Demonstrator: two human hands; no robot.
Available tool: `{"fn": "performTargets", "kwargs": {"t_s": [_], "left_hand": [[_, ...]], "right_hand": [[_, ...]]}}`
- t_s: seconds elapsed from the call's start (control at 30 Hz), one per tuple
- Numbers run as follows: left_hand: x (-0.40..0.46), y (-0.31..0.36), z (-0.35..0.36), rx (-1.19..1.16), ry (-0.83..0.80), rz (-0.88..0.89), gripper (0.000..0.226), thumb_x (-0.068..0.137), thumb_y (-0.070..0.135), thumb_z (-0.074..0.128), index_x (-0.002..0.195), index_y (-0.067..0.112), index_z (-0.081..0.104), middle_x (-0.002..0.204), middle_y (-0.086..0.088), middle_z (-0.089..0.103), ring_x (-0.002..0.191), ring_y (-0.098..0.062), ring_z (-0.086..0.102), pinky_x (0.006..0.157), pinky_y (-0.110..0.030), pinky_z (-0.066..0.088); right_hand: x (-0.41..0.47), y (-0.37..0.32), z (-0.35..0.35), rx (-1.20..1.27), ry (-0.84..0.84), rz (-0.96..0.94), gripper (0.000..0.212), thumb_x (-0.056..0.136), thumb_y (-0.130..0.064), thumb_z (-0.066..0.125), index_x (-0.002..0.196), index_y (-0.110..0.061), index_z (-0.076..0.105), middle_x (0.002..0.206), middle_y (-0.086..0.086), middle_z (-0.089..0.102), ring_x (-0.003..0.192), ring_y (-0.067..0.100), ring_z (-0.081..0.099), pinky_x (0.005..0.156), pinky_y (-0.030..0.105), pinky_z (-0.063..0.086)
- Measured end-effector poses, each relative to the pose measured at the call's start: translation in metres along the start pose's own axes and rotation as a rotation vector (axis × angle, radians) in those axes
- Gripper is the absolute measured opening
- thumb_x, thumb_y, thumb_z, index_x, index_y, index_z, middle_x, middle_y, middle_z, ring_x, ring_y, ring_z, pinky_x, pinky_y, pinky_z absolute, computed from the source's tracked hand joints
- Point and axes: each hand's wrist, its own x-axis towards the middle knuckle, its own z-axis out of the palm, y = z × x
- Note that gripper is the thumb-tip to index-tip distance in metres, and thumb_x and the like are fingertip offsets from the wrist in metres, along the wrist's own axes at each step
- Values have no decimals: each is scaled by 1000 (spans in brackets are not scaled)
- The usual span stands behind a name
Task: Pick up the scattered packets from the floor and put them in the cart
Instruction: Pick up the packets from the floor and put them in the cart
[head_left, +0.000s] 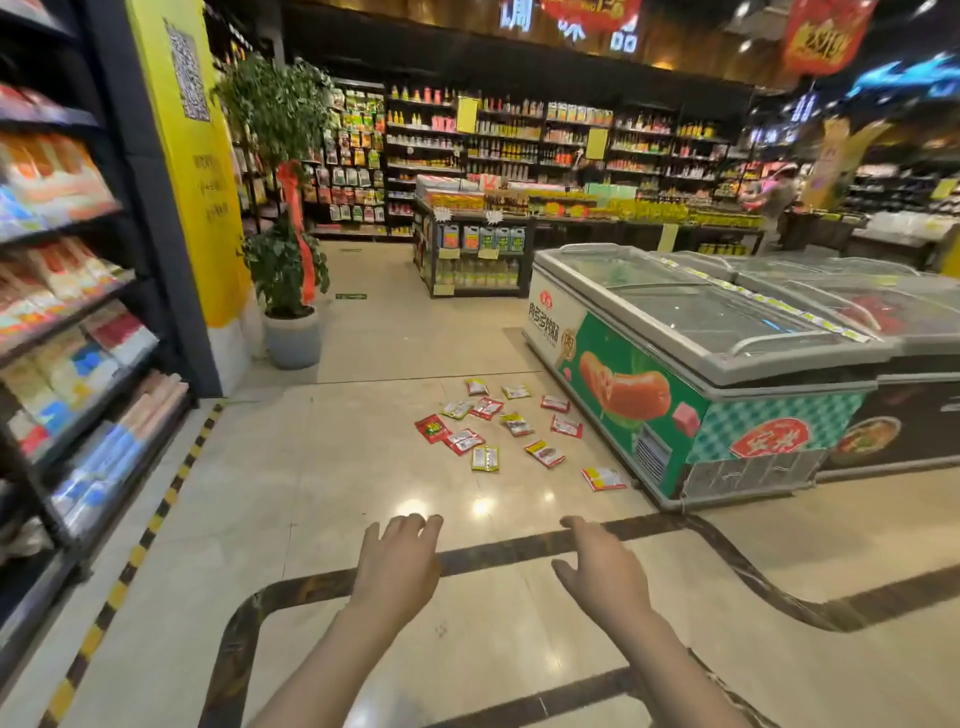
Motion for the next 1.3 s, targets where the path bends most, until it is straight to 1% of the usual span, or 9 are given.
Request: {"fn": "performTargets", "kwargs": {"t_s": [0.13, 0.23, 0.27, 0.37, 0.47, 0.57, 0.67, 1.03, 1.3], "left_hand": [[92, -18, 28, -48, -68, -23, 59, 44, 31, 89, 99, 17, 70, 77, 0, 68, 70, -22, 67, 59, -33, 51], [163, -35, 51, -25, -75, -60, 55, 83, 32, 62, 134, 18, 46, 118, -3, 61, 111, -24, 57, 88, -37, 44], [189, -43, 61, -19, -54, -62, 55, 82, 33, 63, 133, 18, 48, 117, -4, 61, 110, -24, 58, 88, -39, 44], [275, -67, 91, -15, -60, -24, 62, 34, 31, 91, 91, 15, 72, 71, -2, 67, 63, -22, 66, 51, -35, 51], [369, -92, 120, -14, -12, -23, 63, 24, 27, 92, 83, 14, 72, 62, -1, 64, 53, -22, 64, 46, -30, 49], [449, -107, 129, -22, -107, -19, 60, 54, 32, 85, 108, 15, 66, 88, -4, 68, 79, -24, 67, 66, -36, 53], [523, -120, 156, -60, -176, -44, 52, 92, 32, 48, 141, 19, 34, 130, -3, 50, 121, -23, 47, 96, -35, 37], [788, -175, 292, -98, -349, -82, 57, 96, 31, 39, 147, 19, 19, 134, -5, 45, 119, -26, 48, 92, -33, 38], [961, -213, 392, -209, -567, -213, 49, 96, 30, 41, 142, 19, 28, 128, -4, 50, 115, -24, 52, 86, -33, 44]], "right_hand": [[104, 3, 11, 20, -35, 5, 47, 90, -33, 51, 135, -24, 41, 125, 0, 55, 117, 20, 53, 89, 33, 47], [185, 4, 24, 26, -73, 7, 48, 89, -33, 53, 134, -23, 40, 128, 1, 54, 118, 20, 53, 89, 32, 46], [214, 4, 30, 31, -78, 5, 49, 89, -33, 54, 135, -23, 40, 128, 1, 54, 119, 20, 53, 90, 32, 46], [308, -2, 46, 66, -75, 10, 53, 88, -33, 56, 136, -21, 38, 129, 3, 55, 119, 21, 53, 92, 34, 48], [405, -13, 57, 100, -82, 20, 52, 88, -33, 56, 135, -20, 38, 128, 5, 57, 117, 24, 54, 89, 35, 48], [492, -19, 68, 122, -100, 21, 52, 86, -32, 58, 134, -18, 40, 128, 6, 56, 118, 24, 54, 90, 38, 49], [568, -20, 79, 137, -137, 47, 52, 86, -32, 59, 133, -18, 41, 128, 5, 56, 118, 22, 54, 91, 37, 49], [869, 1, 152, 173, -290, 145, 48, 90, -31, 54, 135, -19, 39, 130, 4, 54, 121, 22, 51, 88, 32, 44], [1070, 14, 220, 207, -420, 263, 47, 91, -29, 56, 134, -18, 42, 130, 7, 53, 117, 25, 54, 88, 34, 45]]}}
